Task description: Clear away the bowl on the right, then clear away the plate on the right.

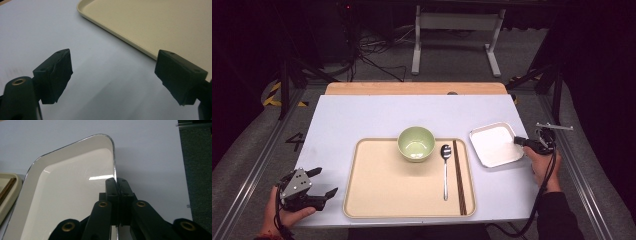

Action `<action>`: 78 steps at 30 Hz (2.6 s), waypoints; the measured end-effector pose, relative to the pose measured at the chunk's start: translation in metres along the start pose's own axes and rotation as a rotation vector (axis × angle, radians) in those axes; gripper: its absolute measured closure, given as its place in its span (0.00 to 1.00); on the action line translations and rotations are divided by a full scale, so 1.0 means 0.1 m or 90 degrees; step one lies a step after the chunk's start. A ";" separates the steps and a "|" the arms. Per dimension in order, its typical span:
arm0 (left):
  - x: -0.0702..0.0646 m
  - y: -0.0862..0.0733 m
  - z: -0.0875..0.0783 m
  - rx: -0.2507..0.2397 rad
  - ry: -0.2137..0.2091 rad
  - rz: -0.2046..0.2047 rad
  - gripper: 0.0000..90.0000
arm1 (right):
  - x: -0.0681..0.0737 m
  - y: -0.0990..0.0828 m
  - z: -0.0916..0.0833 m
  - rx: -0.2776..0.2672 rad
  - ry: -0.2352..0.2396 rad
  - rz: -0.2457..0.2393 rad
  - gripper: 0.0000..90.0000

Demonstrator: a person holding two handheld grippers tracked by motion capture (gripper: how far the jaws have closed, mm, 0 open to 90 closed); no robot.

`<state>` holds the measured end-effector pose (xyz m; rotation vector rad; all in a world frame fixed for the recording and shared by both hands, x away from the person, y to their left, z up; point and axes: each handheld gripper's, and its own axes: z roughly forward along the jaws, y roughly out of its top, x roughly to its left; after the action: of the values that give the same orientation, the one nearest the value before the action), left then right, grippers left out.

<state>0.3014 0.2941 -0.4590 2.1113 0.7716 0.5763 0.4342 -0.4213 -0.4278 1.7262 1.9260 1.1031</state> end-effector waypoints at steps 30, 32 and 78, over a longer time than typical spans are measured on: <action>0.00 0.01 0.00 0.001 0.001 -0.003 0.17 | 0.01 0.05 -0.20 -0.070 0.024 -0.007 1.00; 0.00 0.00 0.01 0.004 0.002 -0.004 0.17 | 0.02 0.06 -0.21 -0.076 0.023 -0.010 1.00; -0.02 0.01 -0.04 0.003 0.011 -0.001 0.17 | 0.90 0.20 -0.43 -0.141 0.170 -0.138 1.00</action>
<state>0.2973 0.2943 -0.4563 2.1121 0.7850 0.5937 0.3991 -0.3506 -0.3640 1.2742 1.9951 1.4584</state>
